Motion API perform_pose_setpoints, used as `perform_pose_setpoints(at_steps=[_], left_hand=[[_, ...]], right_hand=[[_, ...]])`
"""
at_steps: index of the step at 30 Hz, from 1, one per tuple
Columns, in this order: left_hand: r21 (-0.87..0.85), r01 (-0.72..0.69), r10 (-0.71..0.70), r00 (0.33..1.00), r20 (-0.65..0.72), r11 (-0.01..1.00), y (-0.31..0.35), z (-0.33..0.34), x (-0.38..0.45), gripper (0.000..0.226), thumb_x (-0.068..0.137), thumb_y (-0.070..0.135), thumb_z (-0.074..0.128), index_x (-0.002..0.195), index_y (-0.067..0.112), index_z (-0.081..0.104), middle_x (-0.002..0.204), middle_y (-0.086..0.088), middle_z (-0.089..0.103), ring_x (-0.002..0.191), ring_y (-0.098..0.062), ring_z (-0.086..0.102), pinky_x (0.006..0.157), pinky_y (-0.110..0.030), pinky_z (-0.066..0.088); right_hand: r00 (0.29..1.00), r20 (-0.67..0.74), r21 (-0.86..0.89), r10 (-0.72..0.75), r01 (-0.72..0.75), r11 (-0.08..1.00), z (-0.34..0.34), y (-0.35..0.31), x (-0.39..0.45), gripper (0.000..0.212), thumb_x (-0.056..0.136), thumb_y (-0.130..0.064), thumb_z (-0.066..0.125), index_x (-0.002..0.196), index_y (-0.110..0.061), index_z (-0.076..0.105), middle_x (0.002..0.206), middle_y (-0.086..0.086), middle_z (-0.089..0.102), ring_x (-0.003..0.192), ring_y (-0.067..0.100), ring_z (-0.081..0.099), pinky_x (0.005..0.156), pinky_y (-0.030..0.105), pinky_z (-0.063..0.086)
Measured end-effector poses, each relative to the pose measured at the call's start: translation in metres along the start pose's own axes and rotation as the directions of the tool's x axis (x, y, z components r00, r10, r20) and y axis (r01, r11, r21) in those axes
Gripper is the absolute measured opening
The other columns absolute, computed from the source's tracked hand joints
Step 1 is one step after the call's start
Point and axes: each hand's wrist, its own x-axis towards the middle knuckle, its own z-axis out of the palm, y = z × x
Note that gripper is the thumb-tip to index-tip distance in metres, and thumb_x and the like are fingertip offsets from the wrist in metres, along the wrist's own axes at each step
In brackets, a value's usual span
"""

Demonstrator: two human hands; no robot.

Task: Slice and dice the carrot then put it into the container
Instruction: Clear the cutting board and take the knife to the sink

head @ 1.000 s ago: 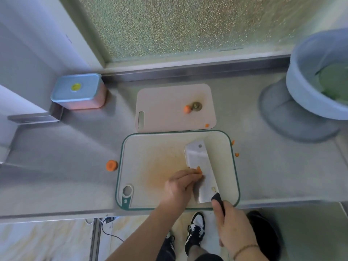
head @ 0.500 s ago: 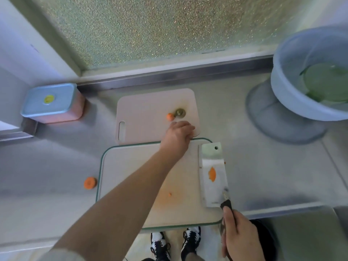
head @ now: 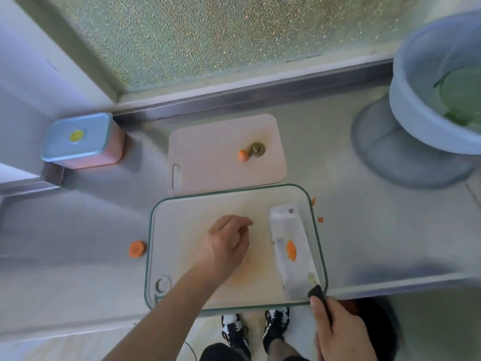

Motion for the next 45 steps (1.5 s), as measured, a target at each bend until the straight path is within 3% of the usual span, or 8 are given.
perform_pose_setpoints(at_steps=[6, 12, 18, 20, 22, 29, 37, 45], left_hand=[[-0.043, 0.009, -0.013, 0.995, -0.095, 0.999, 0.002, 0.000, -0.078, 0.019, 0.088, 0.005, 0.061, 0.092, 0.004, 0.079, 0.101, -0.003, 0.075, 0.099, -0.011, 0.066, 0.095, -0.017, 0.051], [-0.191, 0.185, -0.218, 0.962, -0.167, 0.964, 0.008, 0.008, -0.076, 0.028, 0.073, -0.012, 0.075, 0.089, 0.010, 0.080, 0.099, 0.010, 0.073, 0.103, 0.015, 0.062, 0.091, -0.009, 0.050], [-0.363, 0.204, -0.243, 0.968, -0.065, 0.909, 0.015, -0.003, -0.064, 0.021, 0.078, -0.009, 0.072, 0.087, 0.010, 0.078, 0.094, 0.015, 0.073, 0.089, 0.002, 0.068, 0.081, -0.014, 0.054], [-0.396, 0.217, -0.289, 0.948, -0.132, 0.892, 0.012, -0.011, -0.051, 0.021, 0.078, -0.006, 0.072, 0.087, 0.013, 0.077, 0.093, 0.015, 0.072, 0.087, -0.001, 0.069, 0.080, -0.016, 0.054], [-0.358, 0.221, -0.314, 0.922, -0.226, 0.907, 0.001, -0.019, -0.026, 0.018, 0.080, -0.002, 0.071, 0.089, 0.013, 0.075, 0.090, 0.009, 0.071, 0.082, 0.000, 0.066, 0.077, -0.012, 0.052], [-0.428, 0.382, -0.471, 0.874, -0.120, 0.819, -0.018, -0.018, 0.081, 0.032, 0.105, 0.014, 0.049, 0.135, 0.025, 0.055, 0.133, 0.007, 0.058, 0.121, -0.002, 0.055, 0.097, -0.005, 0.040], [-0.599, 0.577, -0.727, 0.687, -0.014, 0.556, -0.003, 0.020, 0.153, 0.047, 0.111, 0.038, 0.029, 0.155, 0.026, 0.037, 0.157, 0.008, 0.040, 0.142, -0.009, 0.036, 0.117, -0.026, 0.028], [-0.603, 0.539, -0.699, 0.714, -0.043, 0.588, -0.002, 0.051, 0.173, 0.046, 0.111, 0.038, 0.029, 0.153, 0.024, 0.039, 0.157, 0.004, 0.040, 0.144, -0.013, 0.036, 0.122, -0.037, 0.030]], right_hand=[[0.995, 0.092, -0.107, 0.024, -0.014, 0.994, 0.019, -0.028, -0.020, 0.055, 0.084, -0.076, 0.024, 0.102, -0.044, 0.065, 0.080, 0.005, 0.074, 0.080, 0.025, 0.070, 0.065, 0.030, 0.046], [0.987, 0.163, -0.175, 0.012, 0.017, 0.985, 0.043, -0.047, -0.030, 0.035, 0.099, -0.049, 0.038, 0.125, -0.037, 0.058, 0.087, 0.006, 0.073, 0.087, 0.027, 0.069, 0.068, 0.029, 0.045], [0.989, 0.148, 0.080, -0.028, 0.016, 0.997, 0.050, -0.052, -0.037, 0.040, 0.081, -0.080, 0.032, 0.088, -0.053, 0.060, 0.061, -0.006, 0.066, 0.063, 0.015, 0.063, 0.060, 0.017, 0.041], [0.994, 0.112, 0.104, -0.021, 0.009, 0.995, 0.043, -0.059, -0.036, 0.014, 0.089, -0.058, 0.051, 0.077, -0.051, 0.054, 0.070, 0.000, 0.072, 0.070, 0.021, 0.067, 0.061, 0.016, 0.038], [0.999, 0.054, 0.081, 0.002, -0.006, 0.997, 0.038, -0.055, -0.025, 0.022, 0.093, -0.028, 0.058, 0.078, -0.043, 0.060, 0.079, 0.009, 0.074, 0.080, 0.031, 0.069, 0.062, 0.022, 0.038], [0.997, 0.066, 0.137, -0.030, 0.021, 0.990, -0.025, -0.082, 0.086, 0.051, 0.101, -0.037, 0.035, 0.066, -0.004, 0.052, 0.043, 0.013, 0.058, 0.035, 0.020, 0.056, 0.044, 0.026, 0.046], [0.975, 0.136, -0.143, -0.176, 0.195, 0.970, -0.045, -0.112, 0.226, 0.056, 0.102, -0.046, 0.024, 0.075, -0.008, 0.055, 0.042, 0.008, 0.061, 0.037, 0.018, 0.060, 0.063, 0.036, 0.053], [0.959, 0.212, -0.385, -0.186, 0.257, 0.887, -0.035, -0.123, 0.250, 0.059, 0.100, -0.053, 0.018, 0.074, -0.014, 0.053, 0.056, 0.004, 0.065, 0.048, 0.021, 0.063, 0.064, 0.037, 0.056]])
